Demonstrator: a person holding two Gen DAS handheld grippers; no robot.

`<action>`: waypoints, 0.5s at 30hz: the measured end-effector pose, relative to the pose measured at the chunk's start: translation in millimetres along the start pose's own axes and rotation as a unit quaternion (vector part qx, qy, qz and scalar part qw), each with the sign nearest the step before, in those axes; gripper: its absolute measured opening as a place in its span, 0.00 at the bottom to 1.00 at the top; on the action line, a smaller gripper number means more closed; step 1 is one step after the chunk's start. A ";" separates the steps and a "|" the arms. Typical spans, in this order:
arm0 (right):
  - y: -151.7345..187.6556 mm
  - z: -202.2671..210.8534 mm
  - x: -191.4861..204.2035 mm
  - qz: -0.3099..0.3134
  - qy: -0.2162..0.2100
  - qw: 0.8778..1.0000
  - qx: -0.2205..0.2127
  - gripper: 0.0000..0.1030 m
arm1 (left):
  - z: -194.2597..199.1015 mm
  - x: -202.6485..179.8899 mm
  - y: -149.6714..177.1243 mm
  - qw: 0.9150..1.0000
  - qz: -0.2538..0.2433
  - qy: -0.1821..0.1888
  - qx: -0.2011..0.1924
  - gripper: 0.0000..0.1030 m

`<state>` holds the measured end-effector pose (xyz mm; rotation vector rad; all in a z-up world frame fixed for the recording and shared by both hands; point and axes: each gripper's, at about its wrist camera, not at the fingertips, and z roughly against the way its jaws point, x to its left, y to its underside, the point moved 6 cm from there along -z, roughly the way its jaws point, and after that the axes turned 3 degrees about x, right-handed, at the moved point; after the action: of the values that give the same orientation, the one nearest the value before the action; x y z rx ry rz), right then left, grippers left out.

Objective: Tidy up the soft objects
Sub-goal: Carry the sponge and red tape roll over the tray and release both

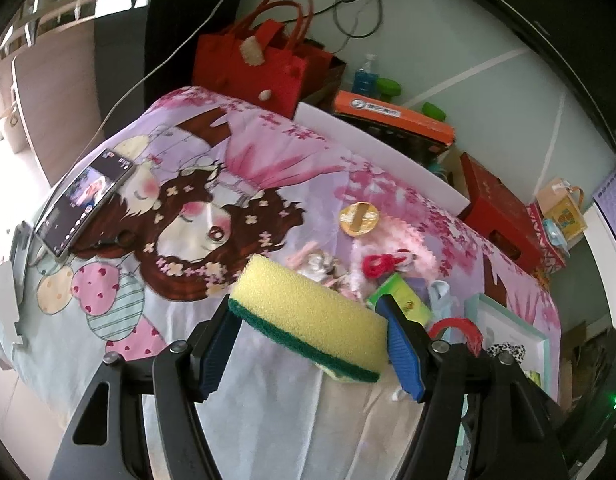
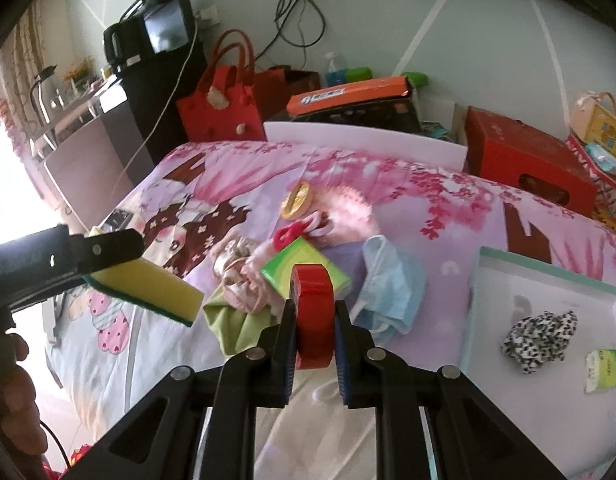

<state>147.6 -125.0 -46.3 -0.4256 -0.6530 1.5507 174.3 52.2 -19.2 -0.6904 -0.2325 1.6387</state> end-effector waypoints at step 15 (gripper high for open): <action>-6.1 47.6 -102.5 -0.099 0.079 0.991 -0.047 0.17 | 2.8 -109.6 15.0 0.991 -0.115 0.063 -0.035 0.68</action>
<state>132.1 -233.4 -17.9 -0.5328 -0.6263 1.2868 164.6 -54.5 8.4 -0.7878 -0.2686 1.3667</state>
